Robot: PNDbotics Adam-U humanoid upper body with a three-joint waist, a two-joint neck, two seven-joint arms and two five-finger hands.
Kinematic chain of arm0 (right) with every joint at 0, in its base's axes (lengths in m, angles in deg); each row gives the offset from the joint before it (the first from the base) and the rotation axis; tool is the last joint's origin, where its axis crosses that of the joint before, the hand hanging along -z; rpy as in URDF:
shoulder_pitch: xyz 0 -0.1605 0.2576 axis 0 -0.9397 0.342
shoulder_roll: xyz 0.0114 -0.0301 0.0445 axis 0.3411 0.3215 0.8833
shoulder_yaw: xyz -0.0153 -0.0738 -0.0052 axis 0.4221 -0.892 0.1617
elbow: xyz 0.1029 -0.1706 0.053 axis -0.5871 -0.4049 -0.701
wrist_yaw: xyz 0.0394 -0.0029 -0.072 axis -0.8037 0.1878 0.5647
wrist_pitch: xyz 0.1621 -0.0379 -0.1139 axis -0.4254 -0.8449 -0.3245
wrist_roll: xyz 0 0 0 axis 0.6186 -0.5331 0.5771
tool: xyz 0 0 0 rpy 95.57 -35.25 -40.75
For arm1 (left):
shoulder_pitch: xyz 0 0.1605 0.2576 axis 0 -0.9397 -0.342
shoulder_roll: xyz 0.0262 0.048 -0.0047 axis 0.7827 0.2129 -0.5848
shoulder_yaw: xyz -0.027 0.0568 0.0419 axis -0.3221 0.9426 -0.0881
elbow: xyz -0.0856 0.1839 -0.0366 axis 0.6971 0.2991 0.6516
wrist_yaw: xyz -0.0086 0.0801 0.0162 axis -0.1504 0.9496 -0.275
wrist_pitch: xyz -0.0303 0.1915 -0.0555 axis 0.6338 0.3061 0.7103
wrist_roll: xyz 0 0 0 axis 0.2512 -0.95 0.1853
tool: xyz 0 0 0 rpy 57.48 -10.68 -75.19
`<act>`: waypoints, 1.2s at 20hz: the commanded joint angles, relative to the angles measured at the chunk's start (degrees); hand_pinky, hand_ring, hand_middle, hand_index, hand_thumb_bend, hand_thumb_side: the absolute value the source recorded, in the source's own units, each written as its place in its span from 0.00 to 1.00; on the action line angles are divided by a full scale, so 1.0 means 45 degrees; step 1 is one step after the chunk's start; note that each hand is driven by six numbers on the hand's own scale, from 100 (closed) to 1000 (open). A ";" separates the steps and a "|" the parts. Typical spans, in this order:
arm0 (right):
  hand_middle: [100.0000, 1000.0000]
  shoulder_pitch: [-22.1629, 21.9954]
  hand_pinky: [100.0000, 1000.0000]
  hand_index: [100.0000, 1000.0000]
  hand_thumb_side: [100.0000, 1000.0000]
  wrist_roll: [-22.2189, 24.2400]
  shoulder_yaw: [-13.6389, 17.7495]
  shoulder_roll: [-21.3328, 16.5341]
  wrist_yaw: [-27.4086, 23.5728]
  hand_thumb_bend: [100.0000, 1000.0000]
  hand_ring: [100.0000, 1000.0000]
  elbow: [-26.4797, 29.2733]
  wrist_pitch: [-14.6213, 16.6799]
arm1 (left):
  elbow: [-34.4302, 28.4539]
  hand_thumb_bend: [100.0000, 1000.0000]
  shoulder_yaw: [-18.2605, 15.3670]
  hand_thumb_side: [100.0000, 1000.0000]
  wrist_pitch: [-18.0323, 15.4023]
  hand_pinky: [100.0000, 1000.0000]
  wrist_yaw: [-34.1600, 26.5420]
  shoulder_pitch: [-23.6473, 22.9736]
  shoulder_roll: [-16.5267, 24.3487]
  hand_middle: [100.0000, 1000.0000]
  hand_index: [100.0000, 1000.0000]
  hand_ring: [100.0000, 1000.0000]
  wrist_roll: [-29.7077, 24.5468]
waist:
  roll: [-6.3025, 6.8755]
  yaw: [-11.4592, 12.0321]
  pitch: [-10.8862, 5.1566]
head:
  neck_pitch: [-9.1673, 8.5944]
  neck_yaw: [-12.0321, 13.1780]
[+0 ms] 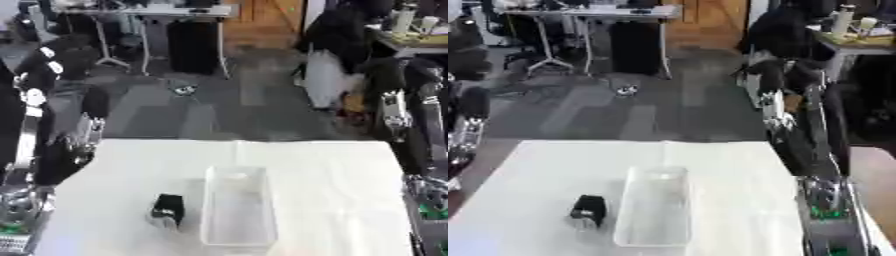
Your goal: Pick up objects on the table and place them in the box.
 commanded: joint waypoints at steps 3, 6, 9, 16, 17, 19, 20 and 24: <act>0.30 0.0243 0.24 0.60 0.95 -0.0004 -0.0036 -0.0061 0.0080 0.01 0.27 0.0116 -0.0001 | -0.0154 0.07 -0.0059 0.93 -0.0011 0.59 -0.0083 0.0099 0.0367 0.79 0.78 0.67 -0.0025 | 0.0010 -0.0014 -0.0111 | -0.0005 0.0094; 0.30 0.0243 0.24 0.60 0.95 -0.0007 -0.0033 -0.0060 0.0086 0.01 0.27 0.0123 -0.0006 | -0.0153 0.07 -0.0059 0.93 -0.0013 0.59 -0.0081 0.0098 0.0370 0.79 0.77 0.67 -0.0030 | 0.0010 -0.0012 -0.0111 | 0.0008 0.0109; 0.30 0.0244 0.24 0.60 0.95 -0.0007 -0.0034 -0.0059 0.0093 0.01 0.27 0.0122 -0.0008 | -0.0155 0.07 -0.0057 0.93 -0.0013 0.59 -0.0078 0.0098 0.0373 0.79 0.77 0.67 -0.0034 | 0.0011 -0.0011 -0.0111 | 0.0012 0.0107; 0.30 0.0238 0.24 0.60 0.95 -0.0001 -0.0036 -0.0083 0.0106 0.01 0.27 0.0122 -0.0028 | 0.0125 0.07 0.0178 0.93 -0.0107 0.61 -0.0195 0.0612 0.1109 0.80 0.77 0.69 -0.0482 | 0.0077 -0.0142 -0.0139 | 0.0069 0.0083; 0.30 0.0224 0.24 0.60 0.94 0.0013 -0.0054 -0.0070 0.0104 0.01 0.27 0.0131 -0.0023 | 0.0298 0.06 0.0288 0.94 -0.0164 0.62 -0.0266 0.0867 0.1435 0.80 0.78 0.69 -0.0640 | 0.0107 -0.0193 -0.0160 | 0.0090 0.0108; 0.30 0.0203 0.24 0.60 0.94 0.0036 -0.0085 -0.0038 0.0097 0.01 0.27 0.0155 -0.0017 | 0.0769 0.06 0.0521 0.94 -0.0322 0.63 -0.0399 0.1333 0.1993 0.81 0.79 0.70 -0.1054 | 0.0155 -0.0288 -0.0185 | 0.0113 0.0132; 0.30 0.0199 0.24 0.60 0.94 0.0048 -0.0103 -0.0021 0.0092 0.01 0.27 0.0170 -0.0013 | 0.1063 0.06 0.0625 0.97 -0.0381 0.68 -0.0463 0.1513 0.2211 0.85 0.93 0.73 -0.1294 | 0.0183 -0.0336 -0.0193 | 0.0135 0.0174; 0.30 0.0178 0.24 0.60 0.94 0.0107 -0.0196 0.0082 0.0059 0.01 0.27 0.0245 0.0015 | 0.2640 0.05 0.0959 0.99 -0.0602 0.71 -0.0504 0.2237 0.2876 0.86 0.95 0.75 -0.2541 | 0.0271 -0.0512 -0.0223 | 0.0224 0.0284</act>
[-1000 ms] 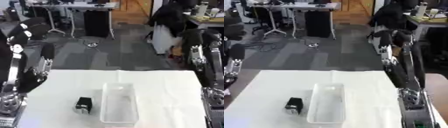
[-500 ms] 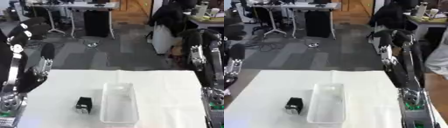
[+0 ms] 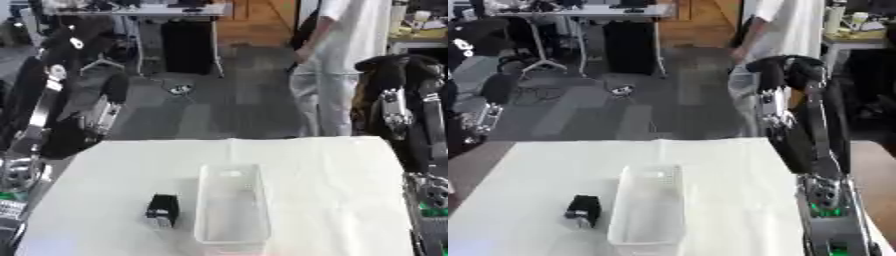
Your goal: Pick up objects on the table and place them in the box.
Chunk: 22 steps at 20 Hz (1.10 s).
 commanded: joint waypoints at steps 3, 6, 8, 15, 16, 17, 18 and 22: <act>0.30 0.0153 0.24 0.60 0.94 0.0119 -0.0092 0.0136 -0.0039 0.01 0.27 0.0281 0.0013 | 0.1858 0.05 0.0480 1.00 -0.0495 0.75 0.0146 0.0889 0.1020 0.90 0.98 0.78 -0.1929 | 0.0105 -0.0135 -0.0164 | 0.0069 0.0155; 0.30 0.0137 0.24 0.60 0.95 0.0153 -0.0129 0.0167 -0.0043 0.01 0.27 0.0316 0.0007 | 0.2927 0.03 0.0891 0.99 -0.1136 0.81 0.0439 0.1492 0.1323 0.92 0.98 0.80 -0.3696 | 0.0148 -0.0194 -0.0191 | 0.0080 0.0166; 0.30 0.0127 0.24 0.60 0.95 0.0177 -0.0146 0.0166 -0.0047 0.01 0.27 0.0315 0.0008 | 0.3519 0.05 0.1064 0.96 -0.1622 0.85 0.0609 0.1889 0.1455 0.96 1.00 0.81 -0.4681 | 0.0166 -0.0209 -0.0204 | 0.0113 0.0203; 0.30 0.0086 0.24 0.60 0.95 0.0240 -0.0167 0.0146 -0.0026 0.01 0.27 0.0297 0.0003 | 0.5820 0.21 0.1846 0.88 -0.3907 0.99 0.2126 0.3629 0.1697 0.98 0.98 0.84 -0.7995 | 0.0227 -0.0234 -0.0233 | 0.0301 0.0379; 0.30 0.0079 0.24 0.60 0.95 0.0245 -0.0167 0.0149 -0.0022 0.01 0.27 0.0299 0.0001 | 0.6230 0.24 0.1913 0.85 -0.4140 1.00 0.2353 0.3845 0.1640 0.97 0.98 0.84 -0.8445 | 0.0232 -0.0233 -0.0235 | 0.0310 0.0392; 0.30 0.0072 0.24 0.60 0.95 0.0251 -0.0169 0.0155 -0.0020 0.01 0.27 0.0302 0.0000 | 0.6652 0.24 0.2011 0.88 -0.4358 1.00 0.2621 0.4052 0.1575 0.97 0.98 0.85 -0.8967 | 0.0237 -0.0240 -0.0234 | 0.0320 0.0407; 0.30 0.0066 0.24 0.60 0.95 0.0256 -0.0171 0.0161 -0.0022 0.01 0.27 0.0306 0.0002 | 0.7022 0.25 0.2074 0.89 -0.4547 1.00 0.2877 0.4235 0.1497 0.97 0.98 0.85 -0.9471 | 0.0239 -0.0245 -0.0234 | 0.0329 0.0420; 0.29 0.0049 0.24 0.60 0.95 0.0300 -0.0182 0.0185 -0.0014 0.01 0.27 0.0304 -0.0011 | 0.8070 0.35 0.2281 0.92 -0.5195 1.00 0.3963 0.4903 0.1205 0.97 0.99 0.86 -1.1184 | 0.0242 -0.0271 -0.0232 | 0.0373 0.0489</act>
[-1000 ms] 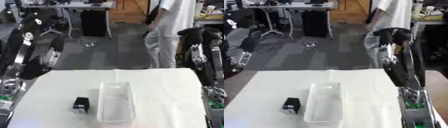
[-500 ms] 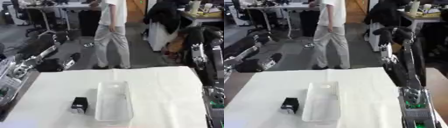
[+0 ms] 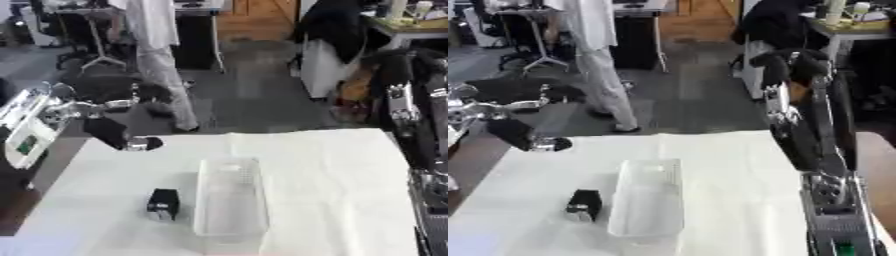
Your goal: Pick up objects on the table and place them in the box.
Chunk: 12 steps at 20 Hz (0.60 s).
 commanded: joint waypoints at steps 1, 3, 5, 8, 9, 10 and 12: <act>0.29 0.0103 0.24 0.60 0.95 0.0087 -0.0032 -0.0015 -0.0006 0.01 0.27 0.0216 0.0011 | 0.0655 0.37 0.0170 0.94 -0.1038 1.00 0.0929 0.0684 0.0027 0.98 0.99 0.86 -0.1750 | 0.0029 -0.0034 -0.0151 | 0.0100 0.0216; 0.29 0.0094 0.24 0.60 0.96 0.0112 -0.0045 -0.0004 -0.0007 0.01 0.27 0.0219 0.0017 | 0.1023 0.40 0.0384 0.96 -0.1470 1.00 0.1505 0.0966 -0.0116 0.98 0.99 0.86 -0.2377 | 0.0039 -0.0058 -0.0146 | 0.0127 0.0265; 0.29 0.0087 0.24 0.60 0.96 0.0128 -0.0049 0.0010 -0.0007 0.01 0.27 0.0230 0.0017 | 0.1298 0.43 0.0536 0.98 -0.1860 1.00 0.1869 0.1078 -0.0220 0.97 0.99 0.85 -0.2732 | 0.0047 -0.0084 -0.0137 | 0.0146 0.0262; 0.29 0.0082 0.24 0.60 0.96 0.0144 -0.0050 0.0045 -0.0001 0.01 0.27 0.0263 0.0011 | 0.1602 0.43 0.0732 0.99 -0.2268 1.00 0.2120 0.1020 -0.0256 0.93 0.99 0.82 -0.2970 | 0.0057 -0.0133 -0.0122 | 0.0178 0.0191; 0.29 0.0078 0.24 0.60 0.96 0.0144 -0.0043 0.0051 0.0005 0.01 0.27 0.0273 0.0002 | 0.1677 0.42 0.0790 1.00 -0.2351 0.94 0.2150 0.0933 -0.0233 0.89 1.00 0.81 -0.3019 | 0.0063 -0.0141 -0.0119 | 0.0218 0.0089; 0.29 0.0072 0.24 0.60 0.96 0.0143 -0.0035 0.0053 0.0012 0.01 0.27 0.0282 -0.0009 | 0.1721 0.39 0.0822 1.00 -0.2408 0.91 0.2130 0.0827 -0.0195 0.87 1.00 0.80 -0.3042 | 0.0067 -0.0145 -0.0116 | 0.0262 -0.0030; 0.29 0.0070 0.24 0.60 0.96 0.0141 -0.0024 0.0046 0.0025 0.01 0.27 0.0295 -0.0032 | 0.1671 0.36 0.0840 1.00 -0.2407 0.89 0.1926 0.0578 -0.0037 0.84 1.00 0.79 -0.2947 | 0.0076 -0.0150 -0.0104 | 0.0353 -0.0336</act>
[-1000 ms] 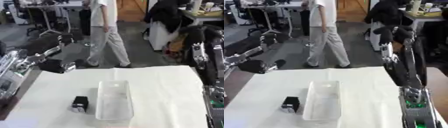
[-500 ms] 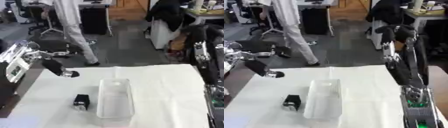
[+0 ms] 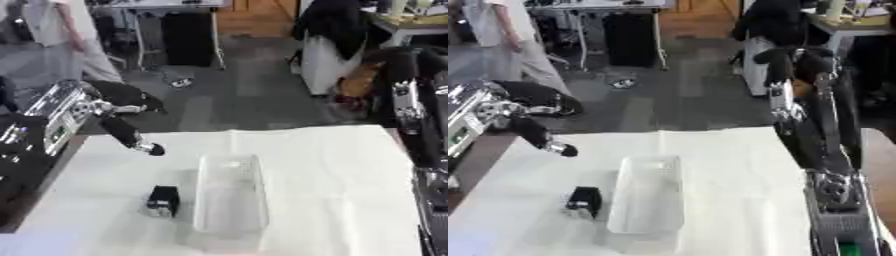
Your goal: Pick up objects on the table and place them in the box.
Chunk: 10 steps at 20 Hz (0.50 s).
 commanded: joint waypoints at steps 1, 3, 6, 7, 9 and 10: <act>0.29 0.0080 0.24 0.60 0.96 0.0032 -0.0022 0.0028 0.0020 0.01 0.27 0.0227 -0.0031 | -0.0167 0.35 0.0010 1.00 -0.2693 0.87 -0.0217 -0.0030 0.0497 0.82 1.00 0.78 -0.2491 | 0.0035 -0.0018 -0.0102 | 0.0127 -0.0434; 0.29 0.0084 0.24 0.60 0.96 0.0040 -0.0024 0.0023 0.0026 0.02 0.27 0.0230 -0.0037 | -0.0472 0.42 0.0000 1.00 -0.2375 0.76 -0.0466 -0.0281 0.0771 0.73 0.91 0.72 -0.1906 | 0.0048 -0.0024 -0.0091 | 0.0215 -0.0628; 0.29 0.0105 0.24 0.60 0.96 0.0044 -0.0023 0.0022 0.0032 0.02 0.27 0.0239 -0.0047 | -0.0851 0.46 0.0183 1.00 -0.1425 0.68 -0.1000 -0.0725 0.1173 0.68 0.88 0.68 -0.0302 | 0.0071 -0.0056 -0.0071 | 0.0298 -0.0771; 0.29 0.0114 0.24 0.60 0.96 0.0045 -0.0025 0.0022 0.0035 0.02 0.27 0.0242 -0.0050 | -0.0921 0.44 0.0327 1.00 -0.1234 0.61 -0.1226 -0.0863 0.1288 0.65 0.89 0.62 0.0095 | 0.0080 -0.0069 -0.0064 | 0.0323 -0.0795; 0.29 0.0129 0.24 0.60 0.96 0.0046 -0.0028 0.0023 0.0046 0.02 0.27 0.0249 -0.0055 | -0.1010 0.45 0.0641 1.00 -0.1070 0.63 -0.1809 -0.1118 0.1520 0.65 0.90 0.62 0.0588 | 0.0098 -0.0092 -0.0054 | 0.0360 -0.0806; 0.29 0.0133 0.24 0.60 0.96 0.0042 -0.0028 0.0023 0.0053 0.02 0.27 0.0253 -0.0061 | -0.1034 0.45 0.0776 1.00 -0.1057 0.62 -0.2103 -0.1203 0.1616 0.65 0.89 0.62 0.0680 | 0.0105 -0.0099 -0.0052 | 0.0368 -0.0805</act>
